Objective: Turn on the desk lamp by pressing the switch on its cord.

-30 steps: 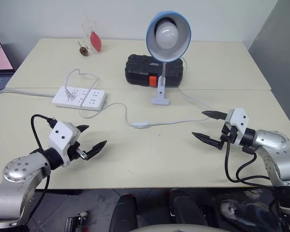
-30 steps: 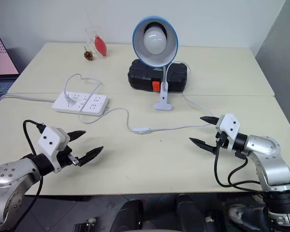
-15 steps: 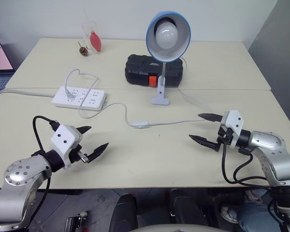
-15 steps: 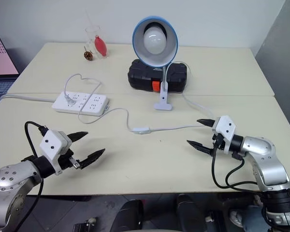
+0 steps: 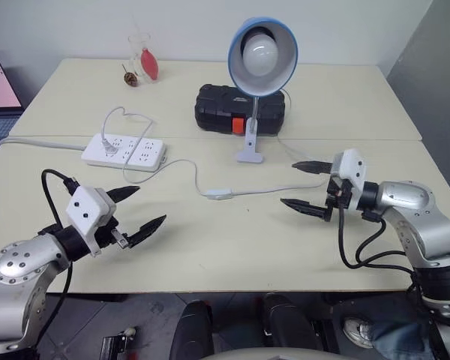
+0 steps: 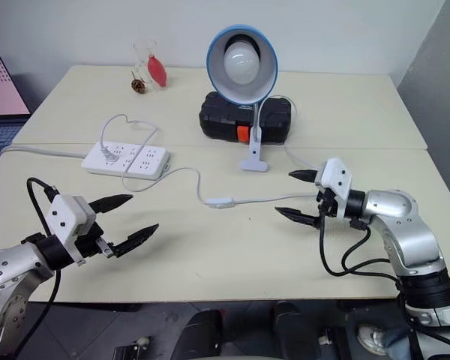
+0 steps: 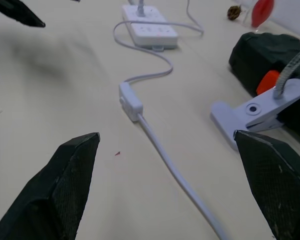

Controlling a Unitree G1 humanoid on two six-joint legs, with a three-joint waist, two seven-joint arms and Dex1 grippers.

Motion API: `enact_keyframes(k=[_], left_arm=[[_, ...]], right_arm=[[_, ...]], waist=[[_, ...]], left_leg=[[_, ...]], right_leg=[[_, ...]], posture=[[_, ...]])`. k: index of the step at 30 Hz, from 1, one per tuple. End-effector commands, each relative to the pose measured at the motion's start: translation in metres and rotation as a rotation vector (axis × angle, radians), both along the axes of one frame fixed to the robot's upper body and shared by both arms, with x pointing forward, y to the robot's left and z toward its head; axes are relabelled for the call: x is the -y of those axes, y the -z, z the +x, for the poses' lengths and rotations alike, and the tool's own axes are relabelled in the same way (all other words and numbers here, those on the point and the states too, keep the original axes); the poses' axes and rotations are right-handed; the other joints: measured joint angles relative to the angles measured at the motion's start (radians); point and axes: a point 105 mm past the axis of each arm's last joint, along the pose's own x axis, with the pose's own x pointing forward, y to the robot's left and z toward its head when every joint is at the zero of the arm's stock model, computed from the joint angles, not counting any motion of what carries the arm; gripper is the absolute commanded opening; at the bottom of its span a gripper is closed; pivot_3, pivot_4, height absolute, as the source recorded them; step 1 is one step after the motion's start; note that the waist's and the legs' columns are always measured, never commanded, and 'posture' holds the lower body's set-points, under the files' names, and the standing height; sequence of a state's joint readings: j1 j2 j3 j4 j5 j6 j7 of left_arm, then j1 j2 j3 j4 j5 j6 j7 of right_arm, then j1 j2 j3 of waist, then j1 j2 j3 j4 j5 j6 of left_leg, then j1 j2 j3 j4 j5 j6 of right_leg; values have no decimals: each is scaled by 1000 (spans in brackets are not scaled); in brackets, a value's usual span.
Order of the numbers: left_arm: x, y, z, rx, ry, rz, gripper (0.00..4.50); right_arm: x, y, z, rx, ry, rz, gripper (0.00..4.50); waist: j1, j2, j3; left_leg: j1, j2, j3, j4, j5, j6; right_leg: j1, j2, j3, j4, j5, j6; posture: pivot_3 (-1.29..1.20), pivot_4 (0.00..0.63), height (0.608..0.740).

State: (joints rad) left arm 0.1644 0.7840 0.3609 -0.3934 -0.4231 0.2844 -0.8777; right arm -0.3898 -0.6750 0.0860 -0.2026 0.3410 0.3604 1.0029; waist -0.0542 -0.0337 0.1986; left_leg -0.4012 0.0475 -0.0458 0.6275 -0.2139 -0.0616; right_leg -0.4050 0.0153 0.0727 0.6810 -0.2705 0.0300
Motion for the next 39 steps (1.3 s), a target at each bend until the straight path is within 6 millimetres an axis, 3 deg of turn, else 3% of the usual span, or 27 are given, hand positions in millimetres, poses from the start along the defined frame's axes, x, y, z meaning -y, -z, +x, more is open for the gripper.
enact_keyframes(k=[1, 6, 13, 24, 30, 39], left_arm=[[-2, -12, -4, 18, 41, 44, 4487], [-2, -11, -3, 12, 44, 61, 4487], [10, 1, -9, -34, 84, 55, 4487], [13, 3, -7, -35, 83, 52, 4487], [15, 4, -5, -35, 86, 49, 4487], [17, 6, -5, -35, 84, 47, 4500]], right_arm=[[-16, -11, 4, 38, -74, -121, 4500], [-39, -8, 16, 14, -117, -178, 4500], [-86, 10, 28, 2, -190, -234, 4500], [-117, 28, 51, -6, -208, -259, 4500], [-122, 38, 58, -26, -214, -283, 4500], [-124, 46, 58, -44, -241, -299, 2656]], waist=[[-1, 1, 1], [-4, 1, 0], [-3, 1, 1], [-3, 1, 1], [-3, 1, 1], [-3, 1, 1]], left_leg=[[0, 0, 0, 0, 0, 0], [1, 1, 1, 0, 0, 0], [-1, 1, 0, -1, 0, 0], [0, 1, -1, 0, 0, 0], [-1, 1, -1, -1, 0, 0], [0, 1, -1, -1, 0, 0]], right_leg=[[0, 0, 0, 0, 0, 0], [-1, 0, 0, 0, -2, -4], [-1, 0, -1, 0, -1, -2], [-1, 0, -1, 0, 0, -1], [-1, 0, -2, 1, 0, -1], [-1, 0, -1, 1, 0, -1]], posture=[[0, 150, 740], [0, 150, 740], [0, 150, 740], [0, 150, 740], [0, 150, 740], [0, 150, 740]])
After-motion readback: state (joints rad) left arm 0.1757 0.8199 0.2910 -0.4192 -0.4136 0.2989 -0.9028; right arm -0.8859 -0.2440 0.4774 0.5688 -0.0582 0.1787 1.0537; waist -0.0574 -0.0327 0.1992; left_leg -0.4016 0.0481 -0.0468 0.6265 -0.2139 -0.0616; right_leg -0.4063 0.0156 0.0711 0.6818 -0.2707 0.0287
